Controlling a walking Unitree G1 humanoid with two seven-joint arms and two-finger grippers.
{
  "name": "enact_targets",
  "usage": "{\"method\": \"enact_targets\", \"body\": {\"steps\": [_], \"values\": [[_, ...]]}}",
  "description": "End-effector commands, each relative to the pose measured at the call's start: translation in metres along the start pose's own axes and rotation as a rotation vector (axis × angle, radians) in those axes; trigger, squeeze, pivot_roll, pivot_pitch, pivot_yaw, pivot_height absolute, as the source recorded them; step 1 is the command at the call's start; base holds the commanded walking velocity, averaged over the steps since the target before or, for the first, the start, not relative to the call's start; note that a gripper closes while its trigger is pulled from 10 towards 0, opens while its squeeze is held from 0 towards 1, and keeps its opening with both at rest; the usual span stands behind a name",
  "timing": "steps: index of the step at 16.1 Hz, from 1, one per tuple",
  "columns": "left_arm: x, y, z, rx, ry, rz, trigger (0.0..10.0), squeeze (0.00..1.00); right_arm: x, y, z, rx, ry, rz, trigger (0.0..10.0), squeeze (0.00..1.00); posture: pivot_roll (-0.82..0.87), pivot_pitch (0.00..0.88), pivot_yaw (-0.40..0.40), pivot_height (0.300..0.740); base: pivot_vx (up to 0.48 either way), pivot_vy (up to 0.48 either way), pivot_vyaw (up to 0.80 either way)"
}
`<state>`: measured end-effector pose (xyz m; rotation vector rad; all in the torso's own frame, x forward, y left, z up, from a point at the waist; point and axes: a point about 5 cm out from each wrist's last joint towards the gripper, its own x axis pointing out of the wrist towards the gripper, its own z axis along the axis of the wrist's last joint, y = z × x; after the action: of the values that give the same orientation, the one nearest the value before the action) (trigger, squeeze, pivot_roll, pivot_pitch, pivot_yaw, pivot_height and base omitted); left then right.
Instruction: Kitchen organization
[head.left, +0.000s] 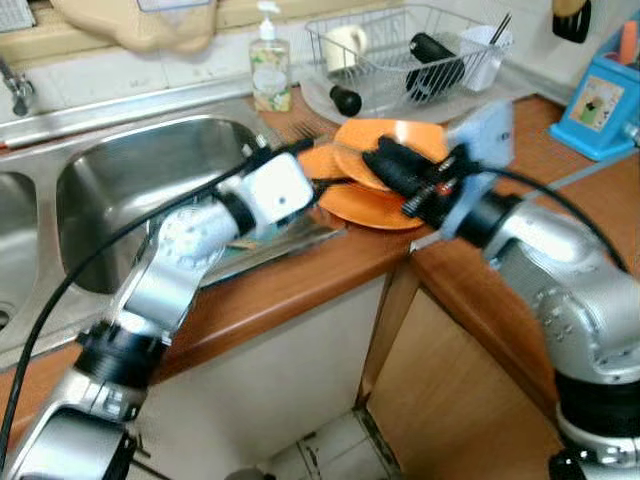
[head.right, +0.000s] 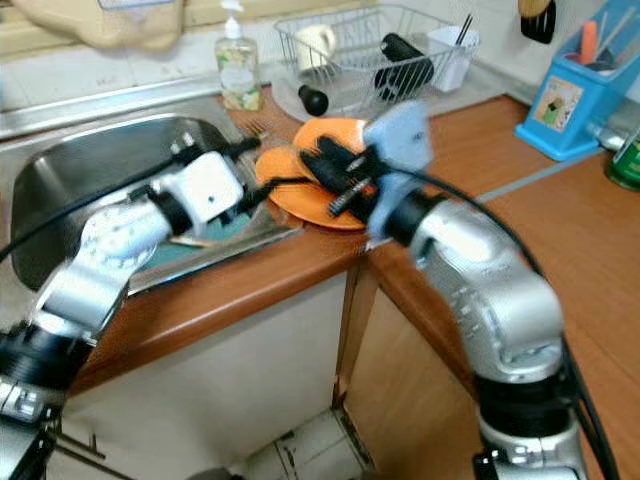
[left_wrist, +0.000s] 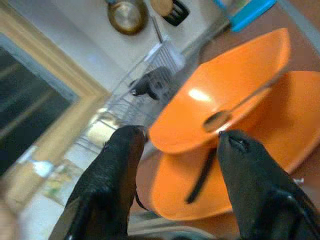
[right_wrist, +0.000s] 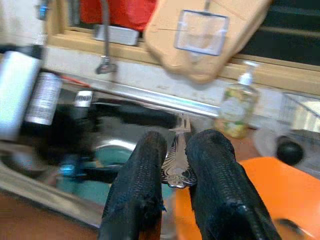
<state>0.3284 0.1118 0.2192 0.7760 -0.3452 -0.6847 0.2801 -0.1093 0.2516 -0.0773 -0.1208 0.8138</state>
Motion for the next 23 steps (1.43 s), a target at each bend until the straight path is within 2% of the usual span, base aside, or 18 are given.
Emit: {"method": "enact_targets", "body": {"steps": [1, 9, 13, 18, 19, 20, 21, 22, 23], "values": [[0.002, 0.0, -0.001, 0.044, 0.008, -0.008, 0.0, 0.0, -0.001, 0.004, 0.001, 0.008, -0.001, 0.021, 0.0, 0.0, -0.1, 0.0, 0.026, 0.74, 0.0, 0.0, 0.0], [0.008, 0.0, -0.011, 0.158, 0.029, 0.0, 0.0, 0.0, 0.001, 0.013, -0.001, 0.019, 0.03, 0.063, 0.0, 0.0, -0.1, 0.0, 0.028, 0.74, 0.0, 0.0, 0.0], [0.008, -0.004, -0.016, 0.225, 0.027, -0.042, 0.0, 0.0, 0.003, 0.013, -0.004, 0.031, 0.043, 0.064, 0.0, 0.0, -0.1, 0.0, 0.026, 0.74, 0.0, 0.0, 0.0], [0.004, -0.005, -0.023, 0.264, 0.041, -0.067, 0.0, 0.0, 0.004, 0.015, -0.006, 0.038, 0.056, 0.072, 0.0, 0.0, -0.1, 0.0, 0.026, 0.74, 0.0, 0.0, 0.0], [0.004, -0.006, -0.024, 0.274, 0.042, -0.075, 0.0, 0.0, 0.004, 0.015, -0.006, 0.032, 0.059, 0.068, 4.2, 0.0, -0.1, 0.0, 0.026, 0.74, 0.0, 0.0, 0.0], [0.003, -0.006, -0.025, 0.282, 0.042, -0.083, 0.0, 0.0, 0.004, 0.015, -0.006, 0.029, 0.061, 0.064, 10.0, 0.0, -0.1, 0.0, 0.026, 0.74, 0.0, 0.0, 0.0], [0.003, -0.006, -0.027, 0.298, 0.046, -0.095, 0.0, 0.0, 0.005, 0.015, -0.006, 0.025, 0.066, 0.061, 10.0, 0.0, -0.1, 0.0, 0.024, 0.74, 0.0, 0.0, 0.0], [0.001, -0.002, -0.029, 0.305, 0.06, -0.088, 0.0, 0.0, 0.006, 0.014, -0.007, 0.045, 0.065, 0.054, 10.0, 1.0, -0.1, 0.0, 0.024, 0.74, 0.0, 0.0, 0.0], [0.001, -0.001, -0.03, 0.307, 0.064, -0.085, 0.0, 0.0, 0.006, 0.014, -0.007, 0.049, 0.064, 0.054, 10.0, 1.0, -0.1, 0.0, 0.024, 0.74, 0.0, 0.0, 0.0]]}}
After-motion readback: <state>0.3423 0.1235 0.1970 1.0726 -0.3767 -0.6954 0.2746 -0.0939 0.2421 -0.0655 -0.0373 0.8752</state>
